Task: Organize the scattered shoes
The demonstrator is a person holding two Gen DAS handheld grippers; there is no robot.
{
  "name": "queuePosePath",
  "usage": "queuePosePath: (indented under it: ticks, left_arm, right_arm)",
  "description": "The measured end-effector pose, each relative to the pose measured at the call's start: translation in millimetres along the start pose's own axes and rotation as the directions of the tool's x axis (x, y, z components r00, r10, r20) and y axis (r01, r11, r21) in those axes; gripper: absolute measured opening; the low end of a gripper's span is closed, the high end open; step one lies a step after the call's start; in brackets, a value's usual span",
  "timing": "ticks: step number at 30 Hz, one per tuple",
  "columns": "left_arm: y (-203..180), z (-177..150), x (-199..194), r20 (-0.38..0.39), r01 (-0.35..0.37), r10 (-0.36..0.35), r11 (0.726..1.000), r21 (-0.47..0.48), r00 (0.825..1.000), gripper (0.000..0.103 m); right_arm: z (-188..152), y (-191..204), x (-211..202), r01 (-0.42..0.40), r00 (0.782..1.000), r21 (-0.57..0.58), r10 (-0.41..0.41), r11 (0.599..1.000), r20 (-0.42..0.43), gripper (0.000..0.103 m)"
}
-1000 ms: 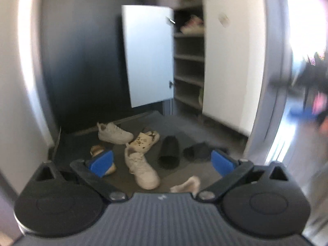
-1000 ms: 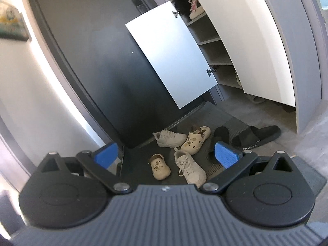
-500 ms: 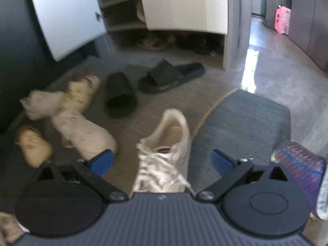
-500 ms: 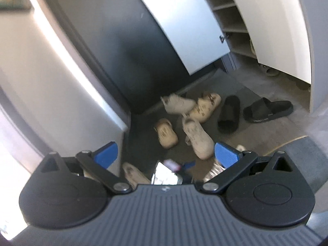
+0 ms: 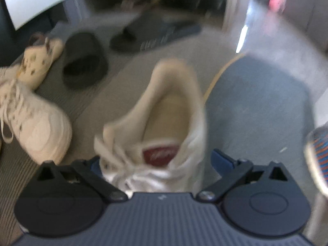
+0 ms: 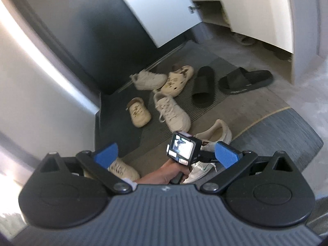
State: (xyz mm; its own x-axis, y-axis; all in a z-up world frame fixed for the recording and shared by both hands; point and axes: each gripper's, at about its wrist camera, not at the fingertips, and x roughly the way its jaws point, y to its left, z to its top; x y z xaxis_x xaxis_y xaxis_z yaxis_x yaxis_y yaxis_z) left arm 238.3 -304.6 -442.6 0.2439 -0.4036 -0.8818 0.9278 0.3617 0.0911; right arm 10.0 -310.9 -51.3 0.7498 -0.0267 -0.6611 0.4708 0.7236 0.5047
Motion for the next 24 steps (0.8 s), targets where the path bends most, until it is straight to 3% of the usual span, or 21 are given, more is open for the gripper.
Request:
queuePosePath:
  ticks: [4, 10, 20, 24]
  left_arm:
    - [-0.6, -10.1, 9.6, -0.002, -0.017, 0.017, 1.000, -0.010, 1.000, 0.098]
    - [7.1, -31.4, -9.0, -0.012, -0.022, 0.021, 0.999, -0.031, 1.000, 0.092]
    - [0.0, -110.1, -82.8, -0.077, 0.042, -0.031, 0.987, 0.153, 0.997, 0.092]
    - [4.3, -138.8, -90.6, -0.116, 0.028, -0.006, 0.981, 0.194, 0.993, 0.093]
  right_arm:
    - [-6.2, 0.8, -4.1, -0.008, 1.000, 0.007, 0.008, 1.000, 0.008, 0.103]
    - [-8.7, -1.2, -7.8, -0.065, 0.998, 0.024, 0.065, 0.998, 0.011, 0.103]
    - [-12.7, -1.6, -11.5, -0.108, 0.994, 0.014, 0.108, 0.994, 0.004, 0.103]
    - [-16.5, 0.1, -14.5, -0.102, 0.995, -0.011, 0.102, 0.995, 0.007, 0.103]
